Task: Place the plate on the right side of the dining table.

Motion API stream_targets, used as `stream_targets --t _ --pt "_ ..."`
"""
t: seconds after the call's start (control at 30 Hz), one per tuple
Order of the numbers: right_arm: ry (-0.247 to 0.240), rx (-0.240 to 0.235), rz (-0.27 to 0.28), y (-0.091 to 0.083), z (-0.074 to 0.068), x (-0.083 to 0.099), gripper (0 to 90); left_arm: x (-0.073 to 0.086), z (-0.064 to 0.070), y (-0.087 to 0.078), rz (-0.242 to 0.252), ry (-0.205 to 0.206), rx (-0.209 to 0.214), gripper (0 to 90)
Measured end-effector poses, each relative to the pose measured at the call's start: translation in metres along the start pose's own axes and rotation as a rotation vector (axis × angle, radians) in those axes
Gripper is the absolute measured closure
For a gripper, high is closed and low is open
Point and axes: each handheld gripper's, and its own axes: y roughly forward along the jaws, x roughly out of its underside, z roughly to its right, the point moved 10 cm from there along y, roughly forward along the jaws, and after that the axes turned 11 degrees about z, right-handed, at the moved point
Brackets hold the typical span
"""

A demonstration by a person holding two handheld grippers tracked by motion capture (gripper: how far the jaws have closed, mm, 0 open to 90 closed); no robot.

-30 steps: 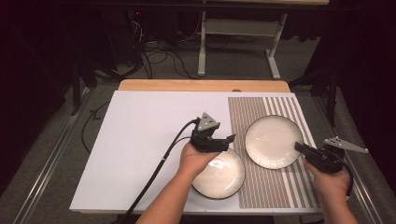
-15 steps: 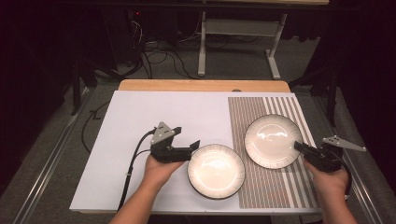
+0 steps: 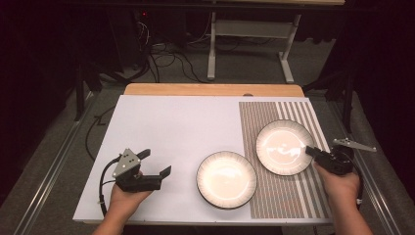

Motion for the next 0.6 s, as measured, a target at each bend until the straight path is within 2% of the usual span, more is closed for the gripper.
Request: stream_targets --t 0.03,0.1,0.2,0.3,0.43,0.5,0.6 --pt "0.01 0.002 -0.005 0.002 0.001 0.0 82.5 0.001 -0.001 -0.001 0.005 -0.003 -0.002 2.9" --pt "0.03 0.008 -0.017 0.005 0.003 0.0 82.2 0.003 -0.002 -0.002 -0.006 0.018 -0.014 0.1" --pt "0.061 0.018 -0.031 0.011 0.005 0.002 81.5 0.003 -0.002 -0.002 0.001 -0.005 -0.011 0.1" --pt "0.087 0.023 -0.05 0.015 0.009 0.004 80.7 0.003 -0.001 -0.002 -0.003 0.0 -0.011 0.0" --pt "0.102 0.05 -0.076 0.019 0.015 0.009 80.8 0.005 0.001 -0.003 -0.013 0.048 -0.013 0.4" --pt "0.091 0.084 -0.101 0.022 0.02 0.013 80.5 0.007 0.0 -0.001 -0.02 0.028 -0.015 0.4" --pt "0.088 0.078 -0.088 0.024 0.021 0.012 80.9 0.011 -0.001 0.001 -0.032 0.018 -0.019 0.1"
